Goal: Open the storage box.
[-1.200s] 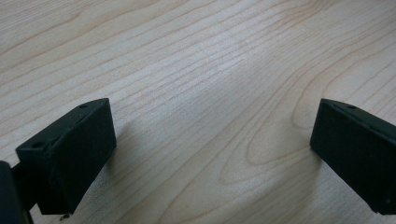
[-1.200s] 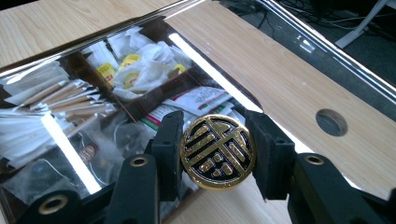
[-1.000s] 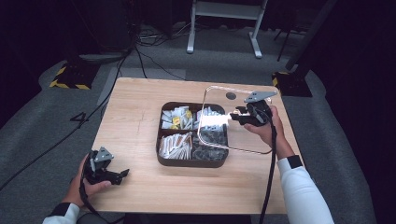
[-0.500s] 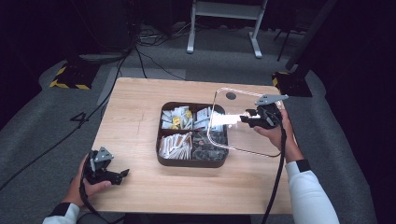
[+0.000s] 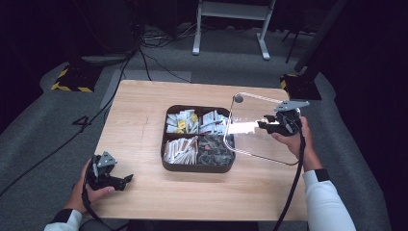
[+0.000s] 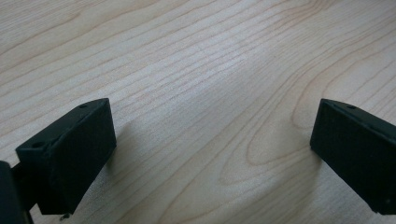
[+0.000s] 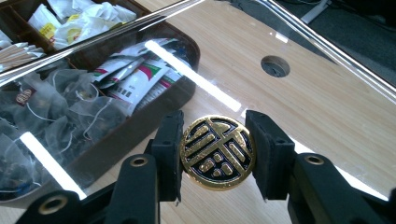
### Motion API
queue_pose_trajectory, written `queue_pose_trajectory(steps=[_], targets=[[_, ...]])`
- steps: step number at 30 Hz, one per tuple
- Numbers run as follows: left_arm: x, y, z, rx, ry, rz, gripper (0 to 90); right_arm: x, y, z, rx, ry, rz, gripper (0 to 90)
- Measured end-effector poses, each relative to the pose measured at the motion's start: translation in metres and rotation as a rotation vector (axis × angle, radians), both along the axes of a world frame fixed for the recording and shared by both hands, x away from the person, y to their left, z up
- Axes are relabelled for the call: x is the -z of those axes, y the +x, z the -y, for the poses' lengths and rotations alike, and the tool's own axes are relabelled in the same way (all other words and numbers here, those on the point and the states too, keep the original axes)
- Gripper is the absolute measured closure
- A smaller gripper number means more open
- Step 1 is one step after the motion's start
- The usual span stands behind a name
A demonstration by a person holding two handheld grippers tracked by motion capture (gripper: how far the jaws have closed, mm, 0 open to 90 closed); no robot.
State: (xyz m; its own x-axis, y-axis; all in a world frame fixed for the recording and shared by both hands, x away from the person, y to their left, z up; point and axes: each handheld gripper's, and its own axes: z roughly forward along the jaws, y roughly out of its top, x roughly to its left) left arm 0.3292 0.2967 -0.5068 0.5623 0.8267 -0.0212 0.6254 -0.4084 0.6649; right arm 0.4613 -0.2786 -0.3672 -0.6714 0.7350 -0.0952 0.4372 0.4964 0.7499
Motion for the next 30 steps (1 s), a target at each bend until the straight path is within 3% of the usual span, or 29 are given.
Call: queue_pose_trajectory(steps=[30], targets=[[0.000, 0.000, 0.000, 0.000, 0.000, 0.000, 0.5, 0.031, -0.002, 0.039, 0.061, -0.012, -0.065, 59.1]])
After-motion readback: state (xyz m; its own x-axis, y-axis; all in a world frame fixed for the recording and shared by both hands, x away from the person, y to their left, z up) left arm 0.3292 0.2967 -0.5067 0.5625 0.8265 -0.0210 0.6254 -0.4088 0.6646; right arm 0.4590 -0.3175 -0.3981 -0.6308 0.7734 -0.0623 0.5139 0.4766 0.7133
